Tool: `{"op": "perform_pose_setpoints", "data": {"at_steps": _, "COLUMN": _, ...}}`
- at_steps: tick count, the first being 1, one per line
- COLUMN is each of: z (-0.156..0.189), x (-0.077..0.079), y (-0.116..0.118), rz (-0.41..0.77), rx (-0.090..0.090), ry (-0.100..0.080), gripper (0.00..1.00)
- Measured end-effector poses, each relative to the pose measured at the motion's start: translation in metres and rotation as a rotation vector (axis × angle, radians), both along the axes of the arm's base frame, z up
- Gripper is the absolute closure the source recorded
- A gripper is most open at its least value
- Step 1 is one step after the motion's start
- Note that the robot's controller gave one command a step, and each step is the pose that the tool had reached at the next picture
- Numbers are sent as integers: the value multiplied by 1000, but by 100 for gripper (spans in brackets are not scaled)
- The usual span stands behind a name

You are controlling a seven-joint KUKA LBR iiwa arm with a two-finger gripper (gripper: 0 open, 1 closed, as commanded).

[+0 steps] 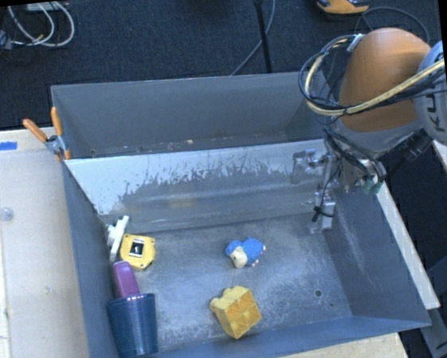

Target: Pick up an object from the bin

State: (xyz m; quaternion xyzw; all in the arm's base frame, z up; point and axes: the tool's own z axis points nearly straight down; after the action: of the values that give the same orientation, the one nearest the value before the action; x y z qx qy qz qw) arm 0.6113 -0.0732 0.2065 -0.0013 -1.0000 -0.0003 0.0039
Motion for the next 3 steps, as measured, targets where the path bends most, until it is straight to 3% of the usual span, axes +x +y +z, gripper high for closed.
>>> {"op": "perform_pose_setpoints", "data": {"at_steps": 1, "z": 5, "x": 1, "y": 0, "rz": 1, "rx": -1, "ry": -7, "gripper": 0}}
{"op": "perform_pose_setpoints", "data": {"at_steps": 2, "z": -35, "x": -9, "y": 23, "rz": 16, "rx": -2, "ry": -11, "gripper": 0}}
{"op": "perform_pose_setpoints", "data": {"at_steps": 3, "z": -96, "x": -16, "y": 48, "rz": 62, "rx": 0, "ry": -9, "gripper": 0}}
